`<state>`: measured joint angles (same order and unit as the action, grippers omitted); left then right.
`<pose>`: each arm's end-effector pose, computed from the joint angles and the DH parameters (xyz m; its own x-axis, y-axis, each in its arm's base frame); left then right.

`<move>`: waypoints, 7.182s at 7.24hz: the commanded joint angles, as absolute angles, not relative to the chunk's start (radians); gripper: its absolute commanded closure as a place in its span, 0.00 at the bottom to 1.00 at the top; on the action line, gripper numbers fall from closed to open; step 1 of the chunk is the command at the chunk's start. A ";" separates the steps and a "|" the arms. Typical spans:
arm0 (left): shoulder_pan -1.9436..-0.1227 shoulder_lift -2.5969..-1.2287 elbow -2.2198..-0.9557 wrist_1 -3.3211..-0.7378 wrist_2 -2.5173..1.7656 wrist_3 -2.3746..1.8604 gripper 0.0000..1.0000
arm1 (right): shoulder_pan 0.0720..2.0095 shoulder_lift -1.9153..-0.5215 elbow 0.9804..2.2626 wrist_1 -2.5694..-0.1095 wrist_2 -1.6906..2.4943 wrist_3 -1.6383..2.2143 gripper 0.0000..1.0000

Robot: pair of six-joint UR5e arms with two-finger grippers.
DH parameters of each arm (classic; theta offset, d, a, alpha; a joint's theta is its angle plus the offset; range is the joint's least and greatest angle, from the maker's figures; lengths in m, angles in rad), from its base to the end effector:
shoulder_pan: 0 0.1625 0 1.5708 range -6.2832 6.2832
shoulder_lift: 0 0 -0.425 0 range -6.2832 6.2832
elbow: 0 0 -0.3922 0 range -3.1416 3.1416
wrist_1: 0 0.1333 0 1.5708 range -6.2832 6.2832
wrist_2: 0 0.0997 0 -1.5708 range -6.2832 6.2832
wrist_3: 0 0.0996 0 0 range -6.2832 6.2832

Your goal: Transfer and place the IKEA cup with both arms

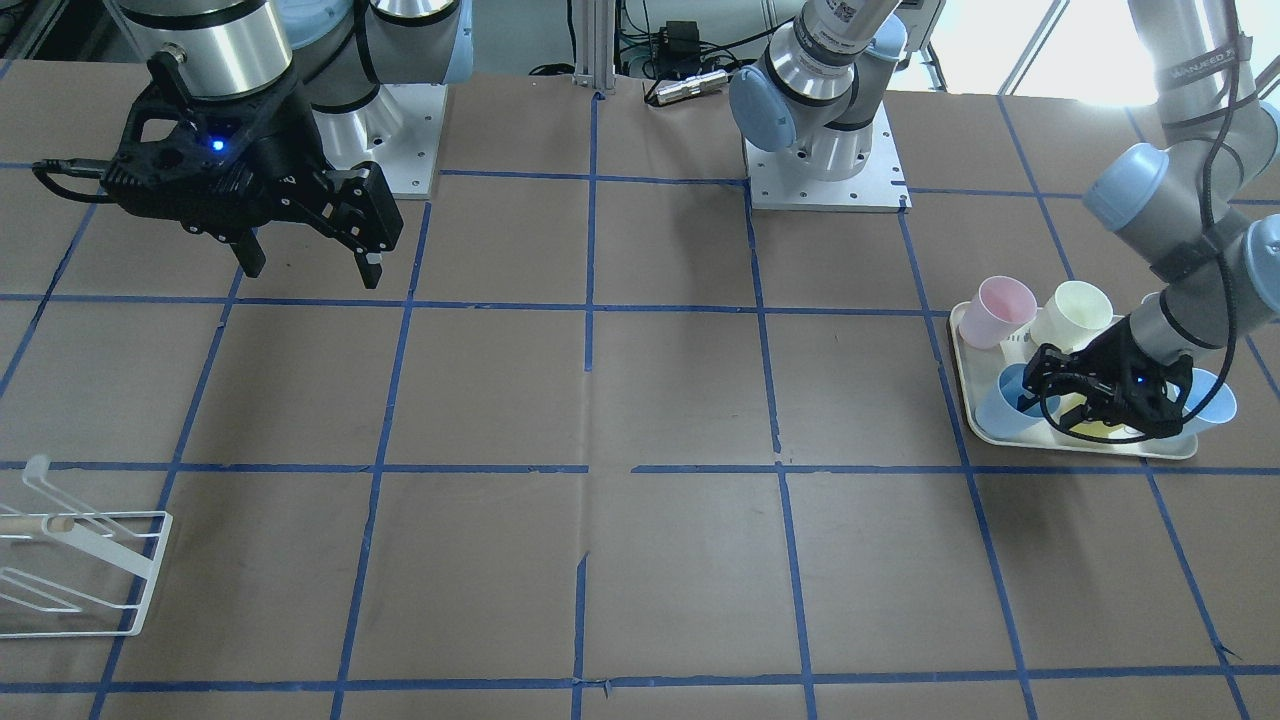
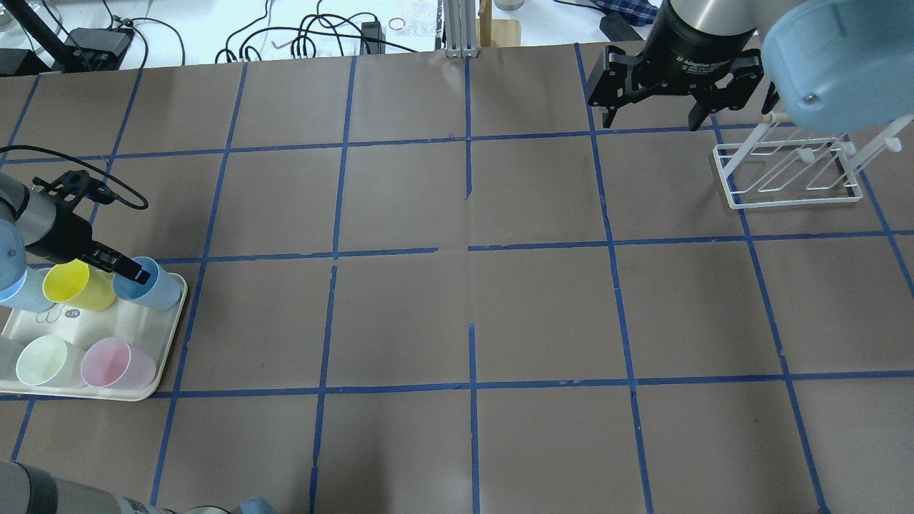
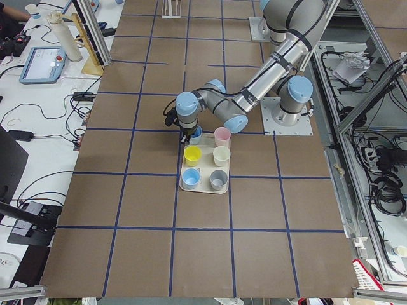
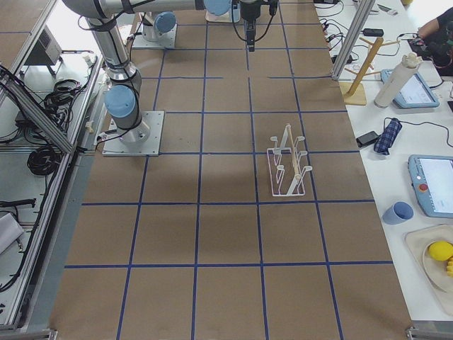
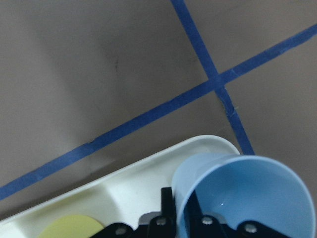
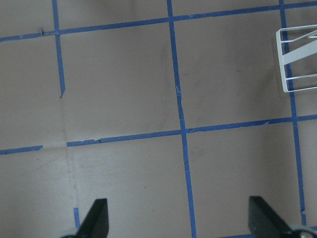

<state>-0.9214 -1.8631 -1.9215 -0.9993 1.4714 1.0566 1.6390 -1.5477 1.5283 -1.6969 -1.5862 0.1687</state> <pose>0.2057 -0.5077 0.2283 -0.9128 0.3930 0.1109 0.3896 0.9196 -0.0510 0.1666 -0.5048 0.5109 -0.9949 0.1008 -0.0093 0.1010 0.9842 -0.1455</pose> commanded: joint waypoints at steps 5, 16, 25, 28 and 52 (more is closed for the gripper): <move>-1.265 -1.729 -1.636 -1.411 1.543 0.626 0.00 | 1.638 -1.549 1.529 -1.695 -1.585 0.167 0.00; -1.672 -1.637 -1.457 -1.617 1.583 -0.092 0.00 | 1.635 -1.549 1.529 -1.692 -1.589 0.167 0.00; -1.616 -1.635 -1.463 -1.615 1.582 -0.077 0.00 | 1.635 -1.549 1.529 -1.693 -1.589 0.169 0.00; -1.603 -1.612 -1.462 -1.620 1.583 -0.077 0.00 | 1.635 -1.549 1.529 -1.692 -1.589 0.169 0.00; -1.592 -1.615 -1.447 -1.612 1.583 -0.060 0.00 | 1.632 -1.548 1.529 -1.693 -1.591 0.163 0.00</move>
